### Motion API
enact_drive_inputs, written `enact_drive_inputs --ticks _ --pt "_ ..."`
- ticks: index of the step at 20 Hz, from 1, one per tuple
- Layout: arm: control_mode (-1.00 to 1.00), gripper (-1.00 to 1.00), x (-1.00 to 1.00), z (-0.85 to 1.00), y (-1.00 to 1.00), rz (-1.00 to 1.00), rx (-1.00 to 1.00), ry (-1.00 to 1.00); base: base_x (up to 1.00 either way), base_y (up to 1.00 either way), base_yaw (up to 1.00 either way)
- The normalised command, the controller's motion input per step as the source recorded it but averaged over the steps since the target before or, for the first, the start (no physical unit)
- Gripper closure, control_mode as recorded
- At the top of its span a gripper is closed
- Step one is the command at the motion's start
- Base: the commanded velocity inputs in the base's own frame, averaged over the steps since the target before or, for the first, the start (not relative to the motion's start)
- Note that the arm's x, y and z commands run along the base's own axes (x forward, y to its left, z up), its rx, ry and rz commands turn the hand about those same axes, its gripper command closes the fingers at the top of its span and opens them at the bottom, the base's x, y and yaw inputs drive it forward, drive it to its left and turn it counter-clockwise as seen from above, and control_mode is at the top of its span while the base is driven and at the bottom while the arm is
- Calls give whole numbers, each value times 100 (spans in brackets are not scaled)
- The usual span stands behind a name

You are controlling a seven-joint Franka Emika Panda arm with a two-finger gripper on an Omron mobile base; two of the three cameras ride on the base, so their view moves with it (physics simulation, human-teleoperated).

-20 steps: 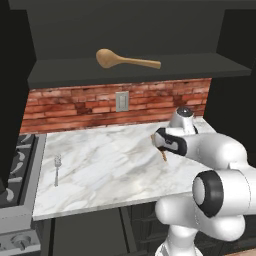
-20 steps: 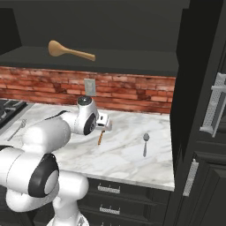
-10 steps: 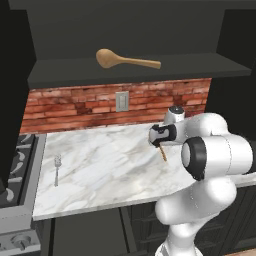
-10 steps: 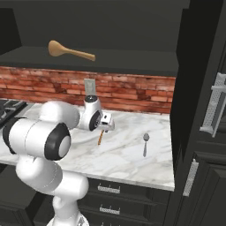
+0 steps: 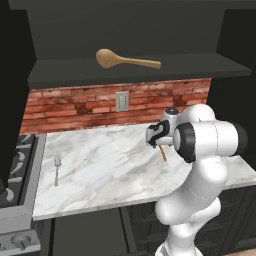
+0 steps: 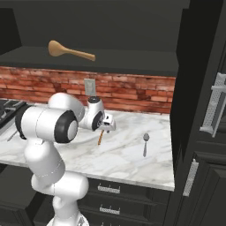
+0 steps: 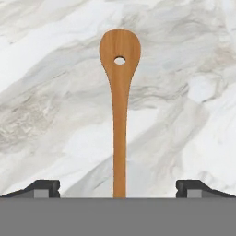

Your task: Organize the utensils by type. Pick up the wooden spoons from the counter and place them in the open cabinet. Then pick up the metallic utensils from the counter and place them in the open drawer.

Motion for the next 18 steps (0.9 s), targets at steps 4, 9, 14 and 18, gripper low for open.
enact_drive_inputs --ticks 4,9,14,18 --pt "-100 -100 27 -21 0 0 0 0 0 0 0" --pt "-100 -100 28 -22 0 0 0 0 0 0 0" --pt "-100 -100 26 -18 -3 0 0 0 0 0 0" --pt "-100 -100 16 -19 -10 0 0 0 0 0 0"
